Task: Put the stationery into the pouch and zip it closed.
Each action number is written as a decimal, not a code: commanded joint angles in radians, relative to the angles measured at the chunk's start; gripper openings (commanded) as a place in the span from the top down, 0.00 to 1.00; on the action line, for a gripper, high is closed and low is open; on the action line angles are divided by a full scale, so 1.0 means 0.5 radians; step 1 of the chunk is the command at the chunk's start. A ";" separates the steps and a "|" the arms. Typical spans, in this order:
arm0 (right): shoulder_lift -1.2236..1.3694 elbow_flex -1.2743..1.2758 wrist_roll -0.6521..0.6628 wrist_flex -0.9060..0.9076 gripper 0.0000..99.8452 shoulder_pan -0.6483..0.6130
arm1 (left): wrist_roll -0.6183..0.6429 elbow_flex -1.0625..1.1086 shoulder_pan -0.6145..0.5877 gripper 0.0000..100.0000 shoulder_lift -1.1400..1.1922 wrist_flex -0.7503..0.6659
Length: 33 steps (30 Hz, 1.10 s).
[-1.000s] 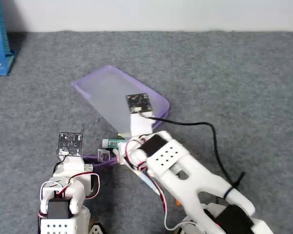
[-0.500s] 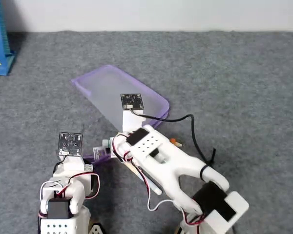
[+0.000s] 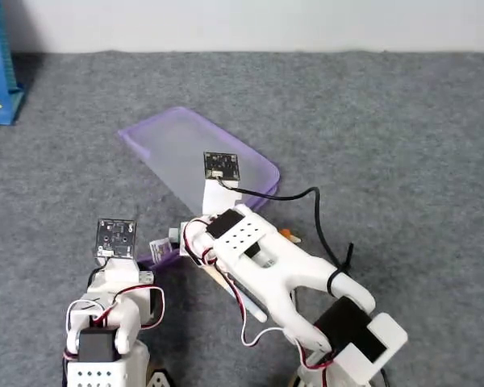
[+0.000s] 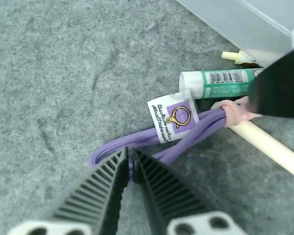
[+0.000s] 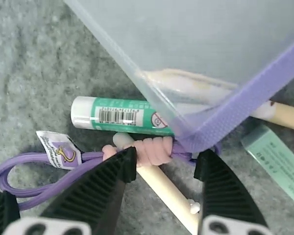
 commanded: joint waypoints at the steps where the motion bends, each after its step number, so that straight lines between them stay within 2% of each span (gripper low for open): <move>1: -0.005 -0.095 -0.009 -0.020 0.78 0.072 | -0.006 -0.020 -0.012 0.99 -0.021 0.009; 6: -0.026 -0.095 -0.003 0.097 0.78 0.198 | -0.006 -0.020 -0.012 0.99 -0.021 0.009; 12: -0.152 -0.110 -0.018 0.235 0.78 0.195 | -0.006 -0.020 -0.012 0.99 -0.021 0.009; 23: -0.235 -0.095 -0.018 -0.023 0.78 0.170 | -0.006 -0.020 -0.012 0.99 -0.021 0.009; 33: 0.192 -0.178 -0.021 -0.026 0.78 0.084 | -0.006 -0.020 -0.012 0.99 -0.021 0.009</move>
